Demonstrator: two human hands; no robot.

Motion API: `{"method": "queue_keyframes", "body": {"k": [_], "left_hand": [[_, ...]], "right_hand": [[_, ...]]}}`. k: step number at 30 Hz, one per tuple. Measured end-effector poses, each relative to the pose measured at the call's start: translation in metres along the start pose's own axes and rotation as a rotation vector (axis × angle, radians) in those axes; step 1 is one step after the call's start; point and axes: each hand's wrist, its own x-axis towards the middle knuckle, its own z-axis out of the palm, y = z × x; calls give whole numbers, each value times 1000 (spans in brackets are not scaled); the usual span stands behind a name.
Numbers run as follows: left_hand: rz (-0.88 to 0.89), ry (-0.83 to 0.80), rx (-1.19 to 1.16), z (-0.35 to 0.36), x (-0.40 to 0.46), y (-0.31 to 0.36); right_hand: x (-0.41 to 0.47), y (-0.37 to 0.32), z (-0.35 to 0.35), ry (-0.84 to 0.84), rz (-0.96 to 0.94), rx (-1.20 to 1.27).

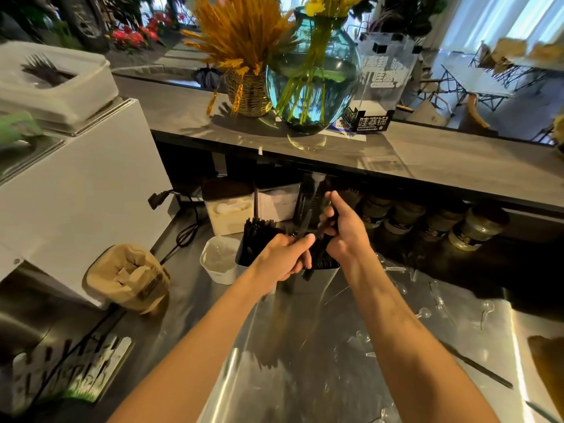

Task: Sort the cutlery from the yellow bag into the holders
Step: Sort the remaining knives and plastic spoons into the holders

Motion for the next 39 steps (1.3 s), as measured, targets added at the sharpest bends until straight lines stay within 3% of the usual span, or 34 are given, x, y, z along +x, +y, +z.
{"method": "queue_keyframes", "body": {"k": [3,5,9,11,14,18,24,29,34,39], "left_hand": [[90,259,119,-5,5,-9],[34,364,-69,-5,10,-12],[-219,321,-426,5,13,-6],[-239,262,-505,12,14,-4],[-243,340,-556,18,18,-4],[-191,452,-455,17,24,-10],[-69,326,-241,5,23,-20],[-46,392,-8,-7,33,-21],[-56,348,-16,-7,41,-16],[-107,419,-175,-28,50,-22]], "right_hand": [[1,-6,0,89,-65,72],[0,-10,2,48,-95,234],[0,-7,13,-64,-137,409],[-3,0,19,-61,-165,393],[-8,9,23,-28,-159,385],[-9,20,18,-38,-77,486],[0,12,7,-31,-15,224],[5,5,5,-23,-73,351],[4,-17,8,74,-193,273],[9,-52,0,94,-406,90]]}}
